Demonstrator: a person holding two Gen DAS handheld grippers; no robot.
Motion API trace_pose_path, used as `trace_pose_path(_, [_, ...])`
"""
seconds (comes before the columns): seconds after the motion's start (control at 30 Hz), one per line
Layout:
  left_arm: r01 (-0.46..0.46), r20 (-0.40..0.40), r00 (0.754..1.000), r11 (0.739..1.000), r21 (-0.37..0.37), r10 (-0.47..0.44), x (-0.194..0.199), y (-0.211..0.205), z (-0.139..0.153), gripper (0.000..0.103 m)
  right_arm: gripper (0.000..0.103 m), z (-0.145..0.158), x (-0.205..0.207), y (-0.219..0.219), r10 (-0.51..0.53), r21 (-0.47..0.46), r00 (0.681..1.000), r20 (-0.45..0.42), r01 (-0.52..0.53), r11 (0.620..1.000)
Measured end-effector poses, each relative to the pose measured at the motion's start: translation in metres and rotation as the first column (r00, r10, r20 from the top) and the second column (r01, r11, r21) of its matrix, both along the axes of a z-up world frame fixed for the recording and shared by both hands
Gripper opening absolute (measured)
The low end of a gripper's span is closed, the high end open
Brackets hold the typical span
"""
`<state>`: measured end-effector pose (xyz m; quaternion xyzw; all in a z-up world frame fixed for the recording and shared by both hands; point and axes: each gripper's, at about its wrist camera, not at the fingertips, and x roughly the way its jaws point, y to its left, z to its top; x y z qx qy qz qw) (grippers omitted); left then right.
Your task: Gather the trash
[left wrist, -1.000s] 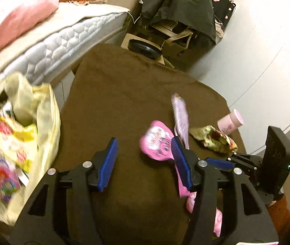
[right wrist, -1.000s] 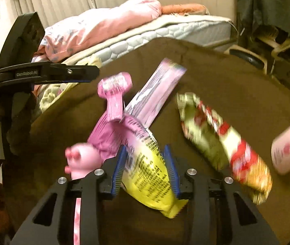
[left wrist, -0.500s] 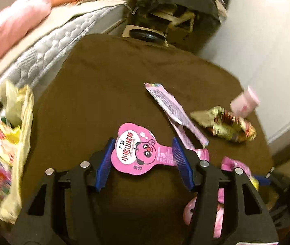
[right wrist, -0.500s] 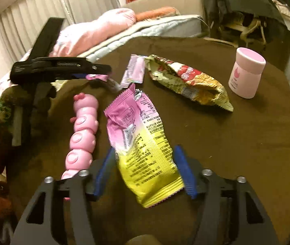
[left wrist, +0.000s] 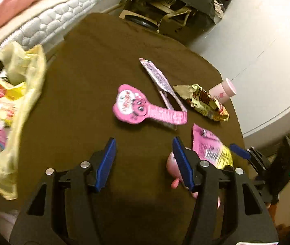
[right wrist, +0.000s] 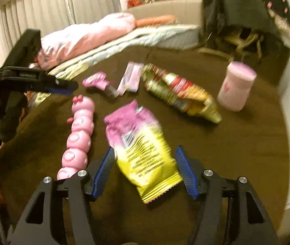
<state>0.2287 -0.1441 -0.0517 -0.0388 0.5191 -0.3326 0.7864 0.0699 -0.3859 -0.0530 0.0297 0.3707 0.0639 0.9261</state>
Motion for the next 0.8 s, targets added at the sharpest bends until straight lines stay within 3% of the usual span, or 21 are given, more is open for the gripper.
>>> trace_pose_path(0.17, [-0.075, 0.01, 0.997, 0.997, -0.026, 0.075, 0.03, -0.027, -0.005, 0.054, 0.059, 0.011, -0.01, -0.008, -0.041, -0.014, 0.998, 0.046, 0.041, 0.999])
trace_pose_path(0.27, [-0.077, 0.062, 0.995, 0.997, 0.022, 0.076, 0.043, -0.048, -0.002, 0.055, 0.059, 0.008, -0.012, -0.014, -0.063, -0.026, 0.998, 0.032, 0.064, 0.998])
trace_pose_path(0.47, [-0.002, 0.183, 0.982, 0.976, 0.216, -0.038, 0.044, -0.084, -0.002, 0.055, 0.059, 0.002, -0.015, -0.022, -0.064, -0.012, 0.998, 0.025, 0.064, 0.998])
trace_pose_path(0.67, [0.051, 0.225, 0.967, 0.961, 0.271, -0.115, 0.031, -0.078, -0.005, 0.055, 0.059, 0.0, -0.013, -0.018, -0.035, -0.022, 0.999, 0.026, 0.036, 0.999])
trace_pose_path(0.8, [0.104, 0.228, 0.958, 0.949, 0.297, -0.176, 0.021, -0.065, -0.005, 0.048, 0.059, 0.001, -0.006, -0.013, -0.001, -0.027, 1.0, 0.02, 0.002, 1.0])
